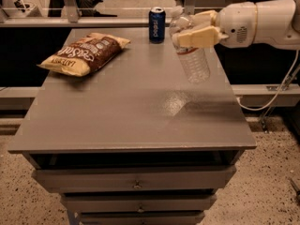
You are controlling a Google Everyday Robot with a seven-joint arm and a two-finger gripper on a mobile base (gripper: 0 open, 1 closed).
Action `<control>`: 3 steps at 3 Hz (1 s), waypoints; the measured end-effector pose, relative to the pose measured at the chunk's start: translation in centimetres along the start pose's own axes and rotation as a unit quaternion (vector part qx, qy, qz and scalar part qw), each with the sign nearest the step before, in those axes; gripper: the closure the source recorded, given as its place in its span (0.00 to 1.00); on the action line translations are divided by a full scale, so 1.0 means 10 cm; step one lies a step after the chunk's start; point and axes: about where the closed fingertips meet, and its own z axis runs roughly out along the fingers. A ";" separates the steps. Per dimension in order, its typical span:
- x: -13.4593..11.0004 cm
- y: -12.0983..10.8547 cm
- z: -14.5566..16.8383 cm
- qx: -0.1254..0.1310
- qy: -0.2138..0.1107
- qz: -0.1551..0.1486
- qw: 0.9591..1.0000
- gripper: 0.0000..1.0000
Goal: Place water bottle upright
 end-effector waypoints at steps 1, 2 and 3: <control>0.14 -0.10 -0.29 0.001 -0.081 0.037 0.996 1.00; 0.16 -0.11 -0.30 -0.002 -0.092 0.045 0.995 1.00; 0.17 -0.11 -0.21 0.000 -0.106 0.040 0.994 1.00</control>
Offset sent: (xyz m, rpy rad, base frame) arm 0.0012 -0.0282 -0.0061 0.1519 0.0200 -0.0076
